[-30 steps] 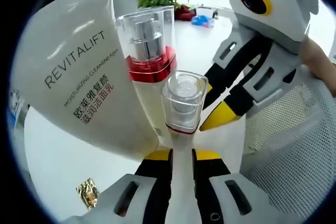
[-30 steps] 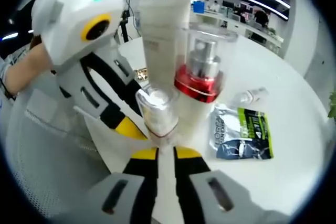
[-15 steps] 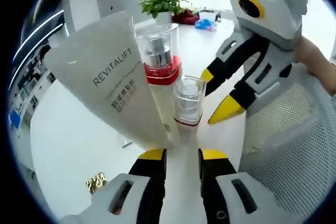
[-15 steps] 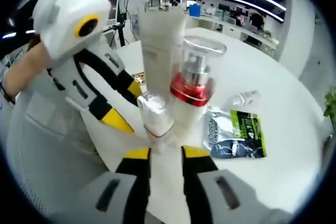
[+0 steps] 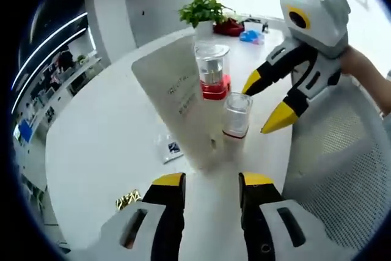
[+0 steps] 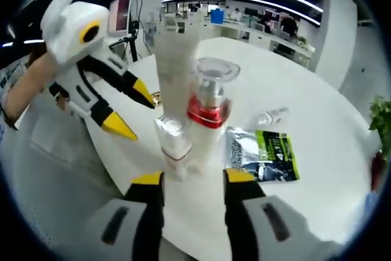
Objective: Arrange the skincare products in the storage area until every visible bottle or jar stands upright without overlapping.
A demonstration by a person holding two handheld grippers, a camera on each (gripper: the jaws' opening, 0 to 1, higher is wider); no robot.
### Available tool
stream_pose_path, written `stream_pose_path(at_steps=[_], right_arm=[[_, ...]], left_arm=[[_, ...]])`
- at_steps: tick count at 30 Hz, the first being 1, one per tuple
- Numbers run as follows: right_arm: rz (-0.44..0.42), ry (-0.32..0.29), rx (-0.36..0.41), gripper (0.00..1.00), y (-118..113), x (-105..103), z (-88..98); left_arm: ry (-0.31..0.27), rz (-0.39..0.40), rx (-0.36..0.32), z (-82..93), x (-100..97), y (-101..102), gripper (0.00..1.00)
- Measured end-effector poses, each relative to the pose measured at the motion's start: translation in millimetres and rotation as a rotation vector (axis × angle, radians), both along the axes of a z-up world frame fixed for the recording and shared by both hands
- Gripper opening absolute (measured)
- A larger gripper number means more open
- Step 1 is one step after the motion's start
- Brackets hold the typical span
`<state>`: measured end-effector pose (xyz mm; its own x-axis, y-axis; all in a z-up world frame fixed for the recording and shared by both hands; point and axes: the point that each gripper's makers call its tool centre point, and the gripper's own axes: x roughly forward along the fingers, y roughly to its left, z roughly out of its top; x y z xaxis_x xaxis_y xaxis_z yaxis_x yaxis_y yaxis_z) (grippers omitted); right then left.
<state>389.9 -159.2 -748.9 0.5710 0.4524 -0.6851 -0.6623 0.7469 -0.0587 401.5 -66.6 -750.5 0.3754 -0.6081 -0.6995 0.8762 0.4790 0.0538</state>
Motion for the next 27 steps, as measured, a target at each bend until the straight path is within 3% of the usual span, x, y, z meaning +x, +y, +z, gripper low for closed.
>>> stream_pose_path(at_steps=[9,27], right_arm=[[-0.019,-0.039,0.008,0.52,-3.2,1.3,15.6],[-0.056,-0.079,0.030,0.71,-10.9,1.7,30.6]], left_arm=[[-0.053,0.058,-0.009,14.8,4.9,23.7,0.48],[-0.071,0.135,-0.034,34.9,1.9,55.0,0.65]])
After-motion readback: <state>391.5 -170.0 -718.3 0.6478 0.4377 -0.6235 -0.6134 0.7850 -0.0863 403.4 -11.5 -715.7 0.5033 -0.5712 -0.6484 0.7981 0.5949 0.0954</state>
